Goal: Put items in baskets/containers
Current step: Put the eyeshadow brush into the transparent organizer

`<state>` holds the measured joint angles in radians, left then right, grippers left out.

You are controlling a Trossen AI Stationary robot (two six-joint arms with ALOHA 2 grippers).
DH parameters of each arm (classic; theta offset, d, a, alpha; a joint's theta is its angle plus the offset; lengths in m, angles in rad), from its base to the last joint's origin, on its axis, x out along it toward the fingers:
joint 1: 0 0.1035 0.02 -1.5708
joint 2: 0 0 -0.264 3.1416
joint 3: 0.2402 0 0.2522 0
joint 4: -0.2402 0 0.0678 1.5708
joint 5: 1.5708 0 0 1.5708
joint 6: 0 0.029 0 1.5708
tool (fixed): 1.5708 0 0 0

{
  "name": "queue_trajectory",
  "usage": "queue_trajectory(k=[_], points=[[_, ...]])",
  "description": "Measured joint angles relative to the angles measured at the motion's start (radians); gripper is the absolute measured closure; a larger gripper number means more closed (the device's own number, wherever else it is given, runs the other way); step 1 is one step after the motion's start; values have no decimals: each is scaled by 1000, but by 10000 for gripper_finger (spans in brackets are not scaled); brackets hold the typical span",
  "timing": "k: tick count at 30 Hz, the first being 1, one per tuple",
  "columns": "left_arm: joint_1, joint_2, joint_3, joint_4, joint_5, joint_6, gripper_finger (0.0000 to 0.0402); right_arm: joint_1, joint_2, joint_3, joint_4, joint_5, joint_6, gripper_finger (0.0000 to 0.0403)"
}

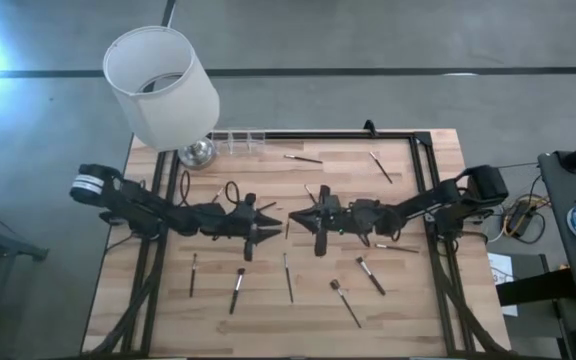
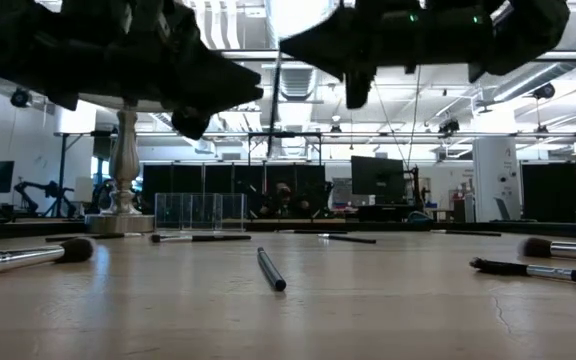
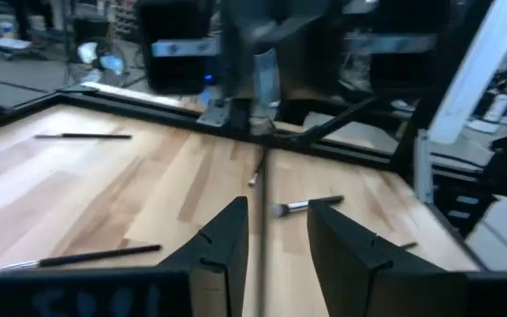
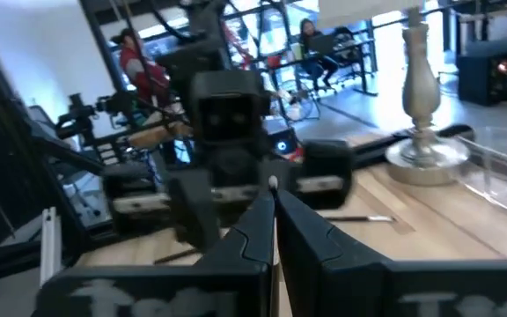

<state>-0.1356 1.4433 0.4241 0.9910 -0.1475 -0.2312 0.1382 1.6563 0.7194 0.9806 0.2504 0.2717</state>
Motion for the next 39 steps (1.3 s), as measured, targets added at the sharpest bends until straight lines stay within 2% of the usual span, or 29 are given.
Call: queue_trajectory(k=[5, 13, 16, 24, 33, 36, 39], points=[[0, -4, 10, 10, 1, 4, 290, 30, 22, 48, -5, 0, -28, 394], [-4, -16, 10, 106, 117, 22, 290, 46, 19, 61, -20, 5, -48, 394], [-5, -21, 10, 111, 124, 24, 290, 46, 19, 61, -19, 7, -48, 394], [-4, -21, 40, 96, 124, 36, 290, 46, 18, 61, -11, 7, -48, 394], [-4, -21, 107, -19, 120, 54, 292, 49, 17, 61, -3, 3, -67, 394], [-4, -21, 114, -20, 111, 66, 313, 51, 17, 61, -3, 3, -75, 394], [-4, -21, 114, -23, 104, 84, 363, 54, 17, 61, -3, 0, -95, 394]])
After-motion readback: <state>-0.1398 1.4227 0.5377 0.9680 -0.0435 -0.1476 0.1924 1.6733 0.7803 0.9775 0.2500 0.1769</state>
